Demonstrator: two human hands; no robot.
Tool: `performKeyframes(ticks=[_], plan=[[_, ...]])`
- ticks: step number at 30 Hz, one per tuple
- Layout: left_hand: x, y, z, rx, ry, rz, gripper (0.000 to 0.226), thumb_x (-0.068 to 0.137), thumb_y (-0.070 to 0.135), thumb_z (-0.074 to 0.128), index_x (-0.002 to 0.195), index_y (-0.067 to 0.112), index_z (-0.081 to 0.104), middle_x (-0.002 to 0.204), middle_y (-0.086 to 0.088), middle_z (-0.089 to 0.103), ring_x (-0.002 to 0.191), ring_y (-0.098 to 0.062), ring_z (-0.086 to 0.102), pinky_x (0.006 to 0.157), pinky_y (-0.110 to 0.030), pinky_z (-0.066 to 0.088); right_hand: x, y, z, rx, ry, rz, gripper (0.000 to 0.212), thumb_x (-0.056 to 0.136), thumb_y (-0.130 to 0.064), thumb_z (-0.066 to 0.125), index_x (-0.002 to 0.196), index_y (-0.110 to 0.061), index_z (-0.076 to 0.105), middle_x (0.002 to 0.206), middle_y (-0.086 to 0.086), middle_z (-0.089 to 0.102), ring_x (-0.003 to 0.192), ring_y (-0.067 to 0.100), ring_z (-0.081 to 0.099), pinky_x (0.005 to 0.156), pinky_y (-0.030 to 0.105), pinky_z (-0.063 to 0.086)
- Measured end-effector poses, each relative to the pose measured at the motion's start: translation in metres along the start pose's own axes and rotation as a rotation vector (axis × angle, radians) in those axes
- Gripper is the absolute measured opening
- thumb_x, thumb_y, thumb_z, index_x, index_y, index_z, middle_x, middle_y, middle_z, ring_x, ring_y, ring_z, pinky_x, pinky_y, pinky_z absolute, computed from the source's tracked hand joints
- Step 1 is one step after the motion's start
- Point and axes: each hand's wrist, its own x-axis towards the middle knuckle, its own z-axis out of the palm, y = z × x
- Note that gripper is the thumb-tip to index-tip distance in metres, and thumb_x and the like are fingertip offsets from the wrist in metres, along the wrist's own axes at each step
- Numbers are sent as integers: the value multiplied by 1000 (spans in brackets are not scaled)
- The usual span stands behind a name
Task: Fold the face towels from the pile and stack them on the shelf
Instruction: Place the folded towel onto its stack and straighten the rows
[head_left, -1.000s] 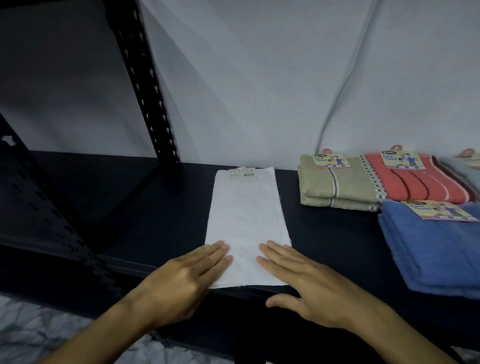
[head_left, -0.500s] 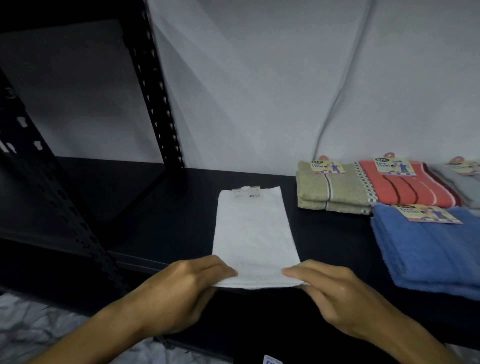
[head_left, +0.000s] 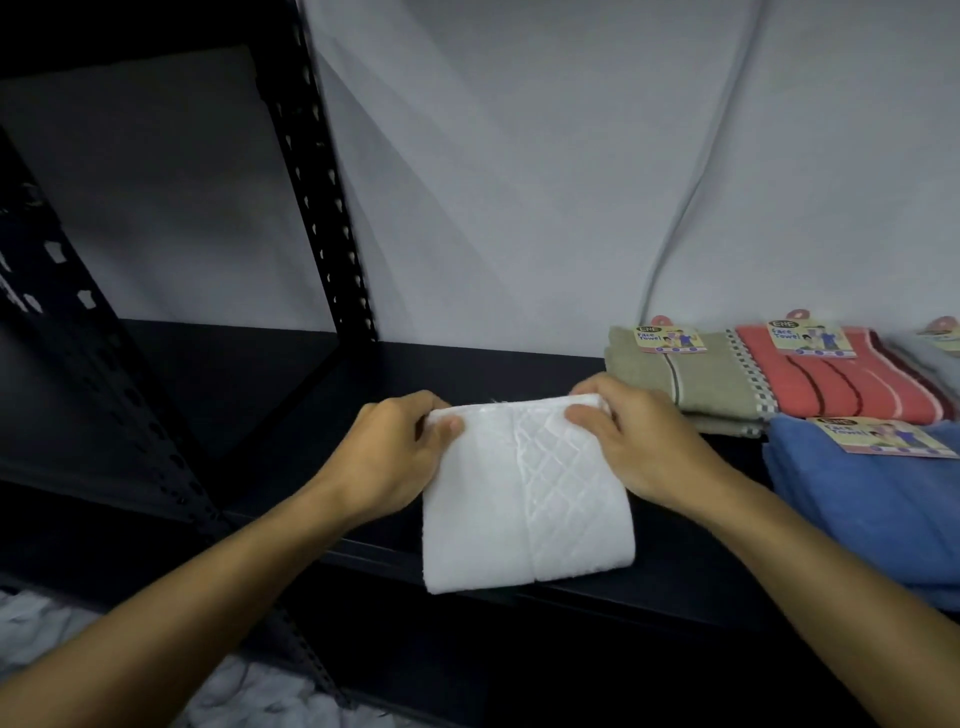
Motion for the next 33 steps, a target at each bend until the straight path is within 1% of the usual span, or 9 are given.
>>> performKeyframes(ticks=[4, 8, 13, 18, 22, 24, 27, 30, 33], plan=[[40, -20, 25, 153, -25, -168, 19, 98, 39, 53, 92, 26, 65, 86, 7, 67, 80, -13, 64, 77, -37, 57, 39, 16, 22, -354, -96, 73, 10, 99, -25, 51, 105, -18, 56, 86, -3, 59, 72, 15, 55, 57, 31, 44], [54, -28, 45, 317, -36, -240, 20, 98, 37, 54, 102, 23, 68, 100, 4, 66, 89, -17, 62, 77, -34, 51, 49, 24, 38, -614, -140, 19, 20, 98, -28, 51, 112, -15, 57, 113, 2, 50, 97, 21, 54, 76, 35, 46], [60, -29, 49, 335, -56, -282, 24, 99, 36, 53, 106, 17, 65, 102, -1, 65, 91, -21, 63, 82, -38, 54, 57, 31, 45, -570, -189, 90, 26, 98, -33, 52, 114, -14, 59, 115, 4, 51, 106, 22, 52, 79, 34, 45], [73, -24, 38, 264, -235, -369, 22, 94, 27, 61, 110, 11, 61, 109, -7, 64, 96, -24, 64, 86, -39, 57, 63, 29, 41, -461, -250, 153, 23, 95, -30, 57, 114, -17, 57, 117, 2, 57, 103, 20, 56, 85, 36, 49], [79, -15, 19, 1, -463, -477, 19, 95, 10, 63, 110, -1, 67, 109, -11, 67, 94, -20, 66, 63, -23, 58, 63, 25, 34, -396, -376, 194, 43, 93, -28, 59, 134, -17, 49, 134, 3, 53, 118, 20, 53, 96, 31, 46], [80, -11, 13, -11, -538, -450, 17, 96, 6, 61, 108, -3, 68, 106, -11, 68, 91, -19, 66, 59, -18, 56, 62, 22, 29, -385, -444, 198, 38, 93, -26, 59, 129, -17, 55, 128, 2, 57, 112, 19, 57, 91, 29, 48], [79, -8, 5, 31, -569, -374, 12, 96, 4, 60, 103, -1, 68, 100, -9, 69, 86, -18, 68, 63, -19, 58, 61, 19, 21, -352, -516, 199, 21, 92, -24, 59, 110, -15, 65, 102, 4, 67, 83, 19, 65, 71, 29, 53], [79, -6, -5, 39, -515, -260, 8, 95, 6, 62, 101, 4, 67, 100, -8, 70, 86, -18, 71, 73, -25, 60, 62, 15, 8, -357, -516, 190, 13, 89, -28, 61, 99, -19, 62, 90, 4, 67, 59, 15, 58, 55, 26, 48], [77, 3, -26, 146, -386, -103, 4, 95, 16, 64, 98, 14, 66, 95, -2, 71, 78, -15, 71, 71, -24, 59, 66, 5, -11, -301, -408, 142, 9, 85, -28, 62, 92, -22, 61, 90, 0, 66, 57, 13, 58, 55, 26, 48]])
